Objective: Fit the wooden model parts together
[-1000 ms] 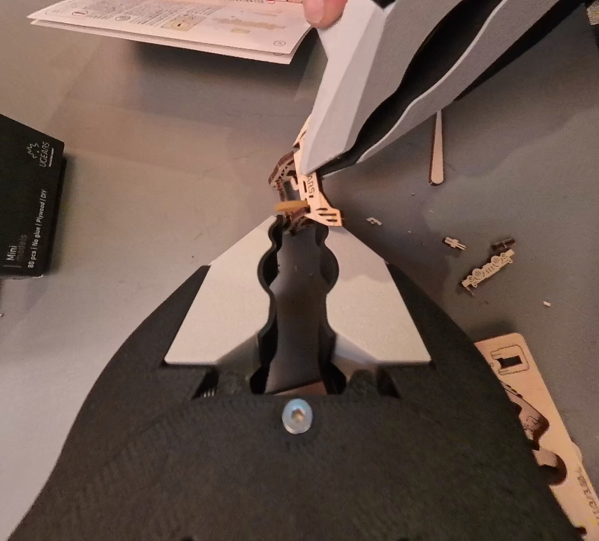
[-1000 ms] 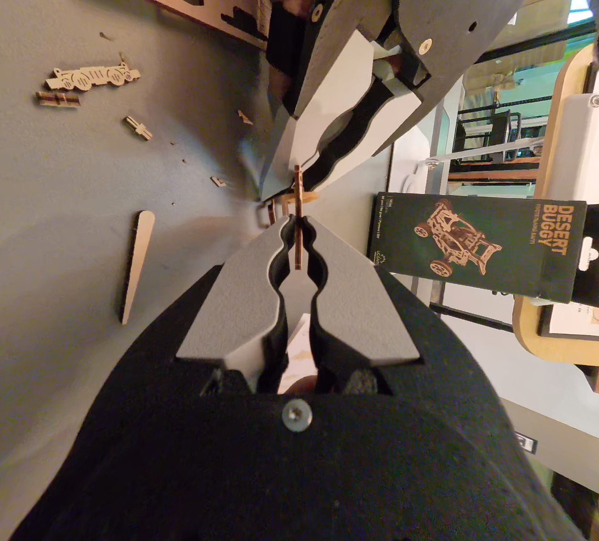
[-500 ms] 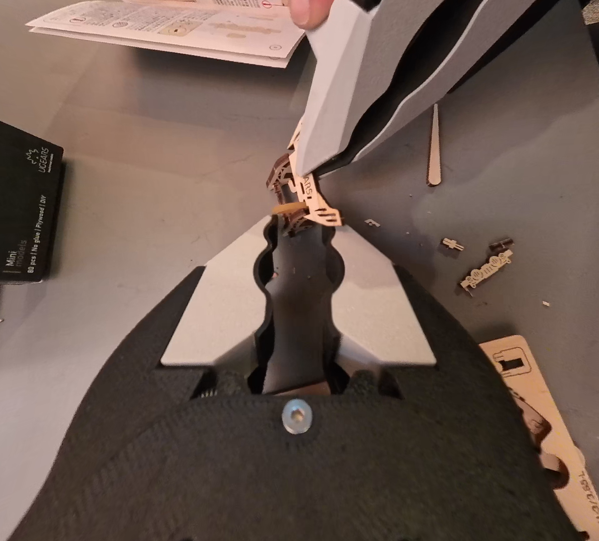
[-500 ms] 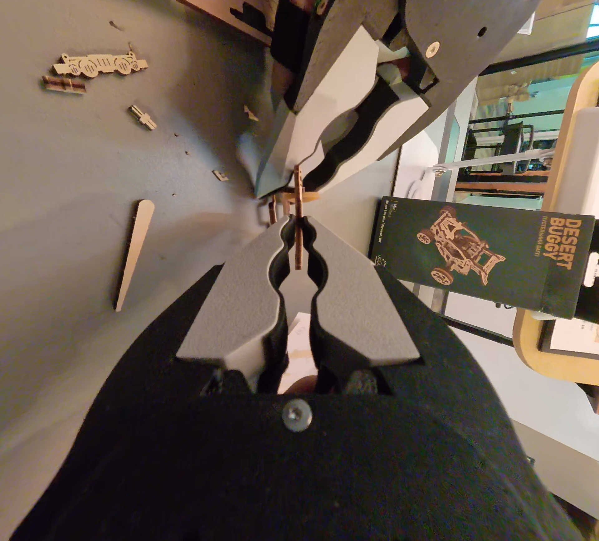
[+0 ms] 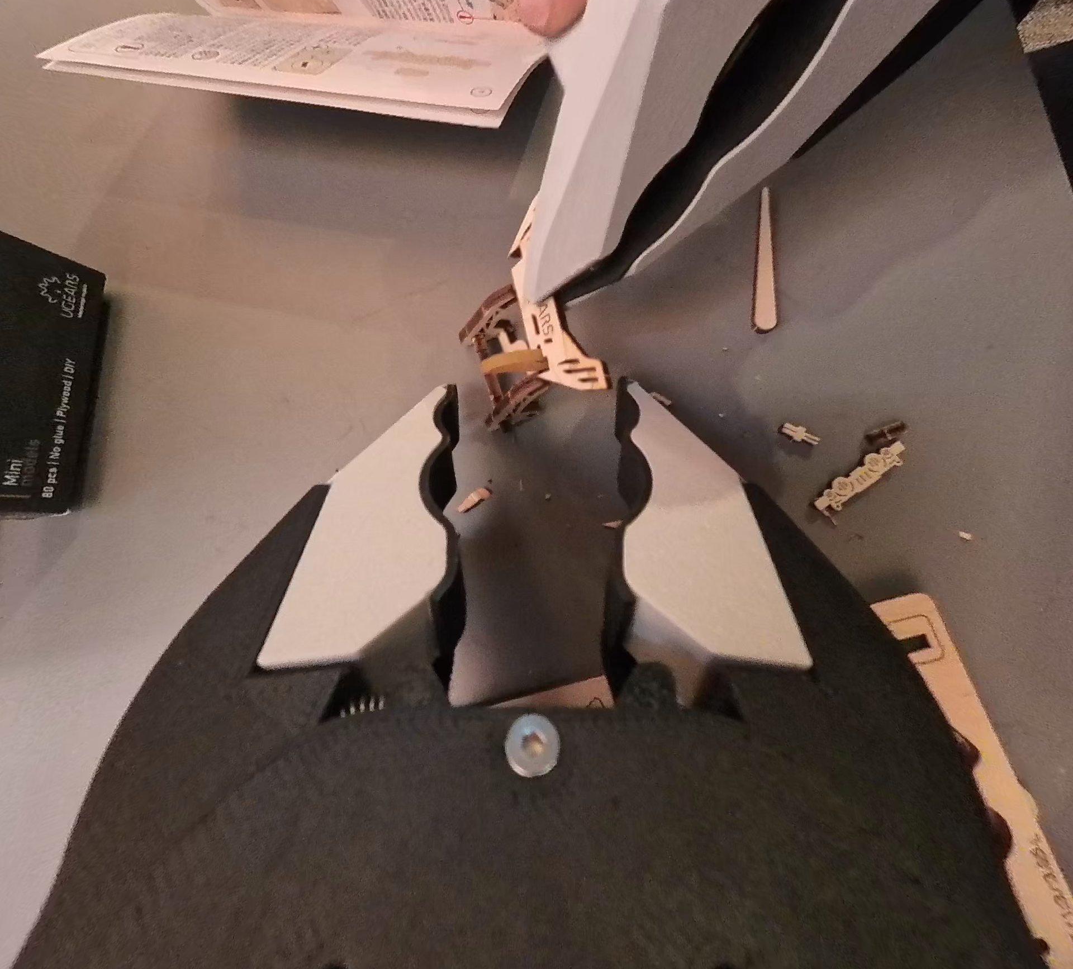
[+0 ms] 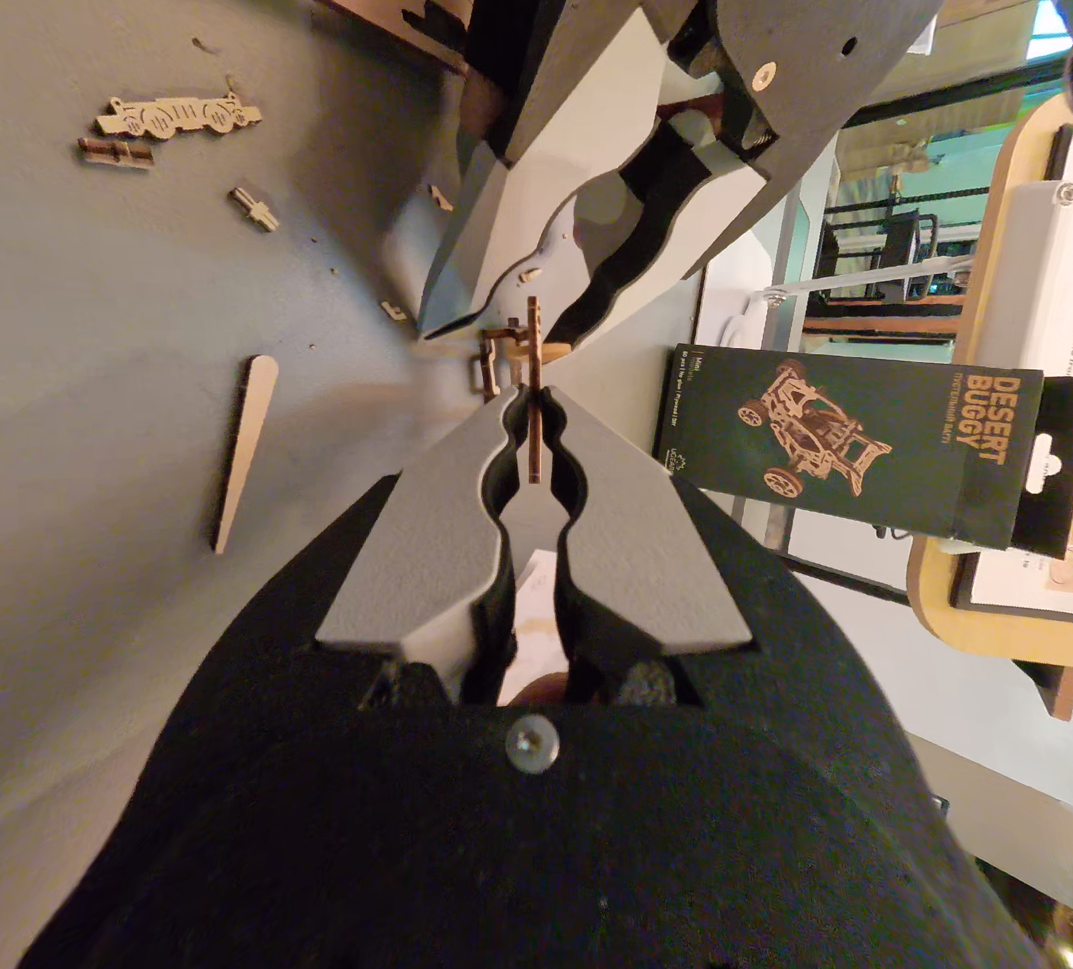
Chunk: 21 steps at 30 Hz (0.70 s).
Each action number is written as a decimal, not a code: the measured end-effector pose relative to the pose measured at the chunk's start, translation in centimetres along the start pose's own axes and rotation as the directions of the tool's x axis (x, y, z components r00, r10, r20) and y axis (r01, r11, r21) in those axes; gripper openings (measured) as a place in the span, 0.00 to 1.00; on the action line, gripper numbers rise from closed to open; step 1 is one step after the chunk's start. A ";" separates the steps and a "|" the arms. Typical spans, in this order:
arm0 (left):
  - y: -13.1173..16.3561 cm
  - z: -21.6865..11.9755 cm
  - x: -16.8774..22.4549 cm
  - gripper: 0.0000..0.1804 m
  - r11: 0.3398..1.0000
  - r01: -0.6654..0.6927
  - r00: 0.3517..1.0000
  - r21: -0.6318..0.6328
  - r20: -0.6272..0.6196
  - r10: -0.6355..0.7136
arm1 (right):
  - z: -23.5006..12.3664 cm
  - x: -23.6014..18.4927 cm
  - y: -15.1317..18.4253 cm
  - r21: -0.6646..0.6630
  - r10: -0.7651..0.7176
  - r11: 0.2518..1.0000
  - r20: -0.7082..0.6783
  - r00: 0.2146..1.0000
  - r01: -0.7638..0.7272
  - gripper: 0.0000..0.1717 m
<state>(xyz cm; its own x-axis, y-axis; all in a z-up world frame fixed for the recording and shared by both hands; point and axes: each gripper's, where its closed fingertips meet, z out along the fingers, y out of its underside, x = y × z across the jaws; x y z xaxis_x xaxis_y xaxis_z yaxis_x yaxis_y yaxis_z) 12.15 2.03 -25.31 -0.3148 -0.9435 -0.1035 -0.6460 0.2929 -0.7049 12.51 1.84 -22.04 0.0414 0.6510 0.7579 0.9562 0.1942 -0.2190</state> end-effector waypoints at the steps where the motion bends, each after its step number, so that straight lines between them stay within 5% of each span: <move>1: 0.1 0.0 0.0 0.31 1.000 0.002 1.000 -0.002 -0.003 -0.002 | -0.1 0.0 0.0 0.002 0.003 1.000 -0.009 1.000 -0.003 0.00; 21: 1.4 -0.9 0.0 0.40 0.986 0.143 0.989 -0.086 0.057 -0.139 | -2.1 -0.3 -0.1 0.125 0.109 0.988 -0.175 0.979 -0.087 0.00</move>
<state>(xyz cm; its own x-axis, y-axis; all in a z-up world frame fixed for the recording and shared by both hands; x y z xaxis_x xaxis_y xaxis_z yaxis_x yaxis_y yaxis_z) 10.59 2.54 -25.64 -0.1819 -0.9823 -0.0448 -0.7420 0.1670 -0.6493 12.97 0.10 -20.92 0.1951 0.5297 0.8254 0.9051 0.2269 -0.3596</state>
